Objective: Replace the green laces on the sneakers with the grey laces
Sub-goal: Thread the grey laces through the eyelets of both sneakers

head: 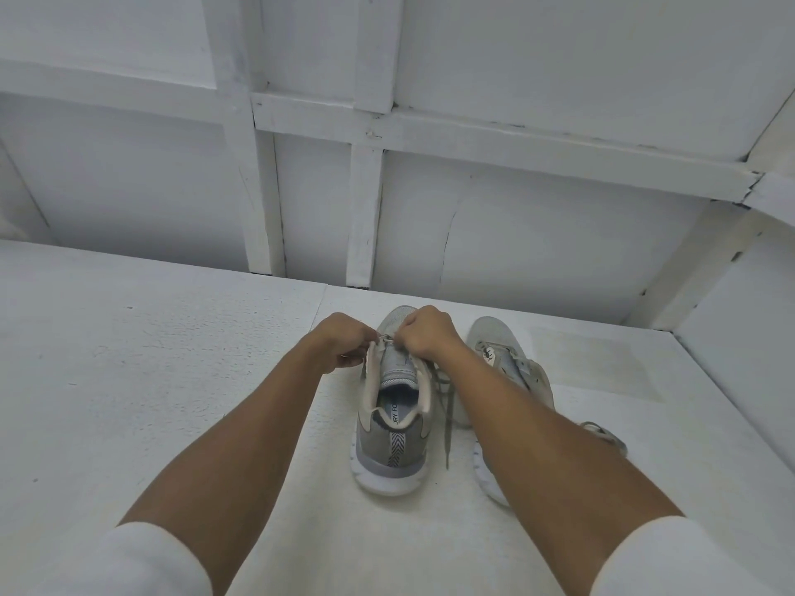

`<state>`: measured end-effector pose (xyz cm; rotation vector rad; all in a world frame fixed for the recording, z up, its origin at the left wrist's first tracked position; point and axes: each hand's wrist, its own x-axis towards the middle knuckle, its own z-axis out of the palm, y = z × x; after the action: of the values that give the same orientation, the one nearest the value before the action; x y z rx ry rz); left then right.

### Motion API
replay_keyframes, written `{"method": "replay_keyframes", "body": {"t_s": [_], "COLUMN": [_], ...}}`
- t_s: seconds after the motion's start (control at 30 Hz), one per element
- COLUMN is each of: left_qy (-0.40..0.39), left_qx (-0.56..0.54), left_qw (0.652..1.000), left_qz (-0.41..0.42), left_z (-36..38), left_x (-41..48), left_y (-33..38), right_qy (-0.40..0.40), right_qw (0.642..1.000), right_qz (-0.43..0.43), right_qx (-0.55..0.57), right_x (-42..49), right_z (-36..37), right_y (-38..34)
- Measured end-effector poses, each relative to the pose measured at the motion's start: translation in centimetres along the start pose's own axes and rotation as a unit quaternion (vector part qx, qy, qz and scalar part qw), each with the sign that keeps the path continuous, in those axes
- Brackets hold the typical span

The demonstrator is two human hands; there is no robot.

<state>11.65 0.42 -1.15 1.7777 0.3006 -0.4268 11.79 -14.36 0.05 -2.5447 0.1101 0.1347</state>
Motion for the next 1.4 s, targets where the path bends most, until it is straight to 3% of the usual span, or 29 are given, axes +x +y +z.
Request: {"method": "replay_keyframes", "body": {"t_s": [0.63, 0.77, 0.83, 0.9, 1.03, 1.07, 1.1, 1.13, 1.2, 1.23, 1.27, 1.33, 1.4], "left_qy": [-0.022, 0.015, 0.049, 0.082, 0.103, 0.113, 0.134, 0.152, 0.138, 0.090, 0.028, -0.020, 0.008], "left_qx": [-0.049, -0.054, -0.133, -0.295, -0.623, -0.626, -0.586, -0.508, -0.258, -0.084, 0.105, 0.384, 0.462], "left_qw": [0.998, 0.997, 0.988, 0.949, 0.765, 0.757, 0.782, 0.829, 0.937, 0.972, 0.973, 0.900, 0.860], "left_qz": [0.013, 0.047, 0.058, 0.072, 0.127, 0.148, 0.166, 0.179, 0.192, 0.201, 0.205, 0.207, 0.216], "left_z": [0.5, 1.3, 0.8, -1.5, -11.3, -13.0, -13.7, -13.2, -9.8, -7.4, -4.9, -1.4, -0.5], "left_x": [1.0, 0.9, 0.9, 1.2, 1.6, 1.4, 1.1, 0.7, 0.1, -0.3, -0.5, -0.8, -0.9], "left_y": [-1.1, -1.4, -0.9, 0.2, 4.2, 5.2, 5.9, 6.2, 5.7, 4.7, 3.5, 1.0, 0.1], "right_qy": [0.012, 0.026, 0.038, 0.033, 0.030, 0.047, 0.063, 0.075, 0.086, 0.087, 0.088, 0.090, 0.096], "right_qw": [1.000, 0.996, 0.995, 0.998, 0.994, 0.989, 0.984, 0.979, 0.971, 0.969, 0.969, 0.970, 0.970], "right_qz": [0.013, 0.022, 0.012, 0.018, 0.052, 0.052, 0.049, 0.048, 0.050, 0.051, 0.049, 0.046, 0.044], "right_qx": [-0.026, -0.085, -0.095, -0.040, 0.096, 0.128, 0.158, 0.184, 0.219, 0.224, 0.224, 0.221, 0.220], "right_x": [1.3, 0.3, -1.4, -4.0, -9.5, -10.4, -11.1, -11.5, -11.8, -11.9, -11.8, -11.8, -11.8], "right_z": [1.7, 0.7, -0.5, -1.5, -1.4, -1.0, -0.6, -0.3, 0.0, 0.1, 0.0, 0.1, 0.3], "right_y": [-0.4, -1.2, -1.4, -0.9, 1.4, 1.8, 2.1, 2.4, 2.4, 2.4, 2.4, 2.4, 2.5]}}
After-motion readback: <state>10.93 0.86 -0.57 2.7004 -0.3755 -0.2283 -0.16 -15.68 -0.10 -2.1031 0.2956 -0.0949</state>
